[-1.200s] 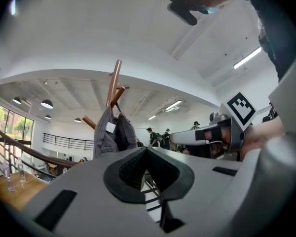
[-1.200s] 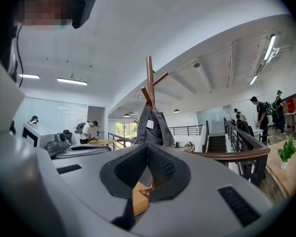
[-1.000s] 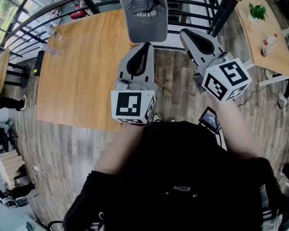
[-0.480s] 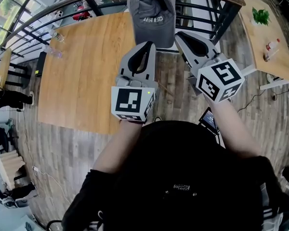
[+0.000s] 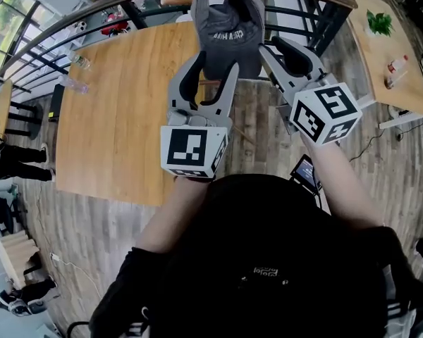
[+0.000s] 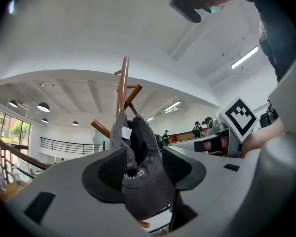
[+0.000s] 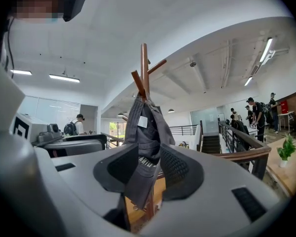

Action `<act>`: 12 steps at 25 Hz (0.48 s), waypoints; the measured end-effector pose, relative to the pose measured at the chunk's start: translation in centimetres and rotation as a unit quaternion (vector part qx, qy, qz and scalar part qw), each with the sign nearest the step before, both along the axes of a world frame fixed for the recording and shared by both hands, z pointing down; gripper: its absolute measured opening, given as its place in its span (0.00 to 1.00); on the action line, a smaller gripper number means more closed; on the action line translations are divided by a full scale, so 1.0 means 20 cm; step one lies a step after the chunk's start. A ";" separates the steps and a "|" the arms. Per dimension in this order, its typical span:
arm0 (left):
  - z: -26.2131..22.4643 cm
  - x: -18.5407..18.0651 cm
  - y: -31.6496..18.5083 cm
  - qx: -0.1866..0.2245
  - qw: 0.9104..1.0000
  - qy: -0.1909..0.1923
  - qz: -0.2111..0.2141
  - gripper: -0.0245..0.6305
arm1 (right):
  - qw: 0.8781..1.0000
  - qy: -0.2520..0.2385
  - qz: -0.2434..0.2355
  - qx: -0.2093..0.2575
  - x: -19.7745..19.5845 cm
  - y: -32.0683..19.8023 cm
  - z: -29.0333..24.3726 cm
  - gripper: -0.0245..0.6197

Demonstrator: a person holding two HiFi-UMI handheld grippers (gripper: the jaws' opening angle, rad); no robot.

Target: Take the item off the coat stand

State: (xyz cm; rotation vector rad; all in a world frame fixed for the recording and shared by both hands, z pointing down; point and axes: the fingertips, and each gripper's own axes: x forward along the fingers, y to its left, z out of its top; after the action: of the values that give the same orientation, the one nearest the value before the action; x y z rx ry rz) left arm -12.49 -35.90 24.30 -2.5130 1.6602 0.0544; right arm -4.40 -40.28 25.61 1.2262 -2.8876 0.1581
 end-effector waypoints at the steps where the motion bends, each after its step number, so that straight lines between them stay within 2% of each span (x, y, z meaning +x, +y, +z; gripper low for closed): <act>1: -0.01 0.00 -0.01 0.003 1.000 0.001 0.000 0.38 | 1.000 0.000 0.006 0.001 0.01 -0.02 0.00 0.25; 12: 0.08 -0.10 -0.19 -0.032 0.999 0.027 0.012 0.53 | 1.000 0.012 0.009 -0.022 -0.06 -0.13 0.05 0.37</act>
State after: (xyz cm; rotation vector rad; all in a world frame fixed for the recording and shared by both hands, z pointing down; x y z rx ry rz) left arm -14.59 -39.70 25.96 -2.6003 1.6788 0.0741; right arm -5.57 -42.80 26.51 1.2391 -2.8378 0.2030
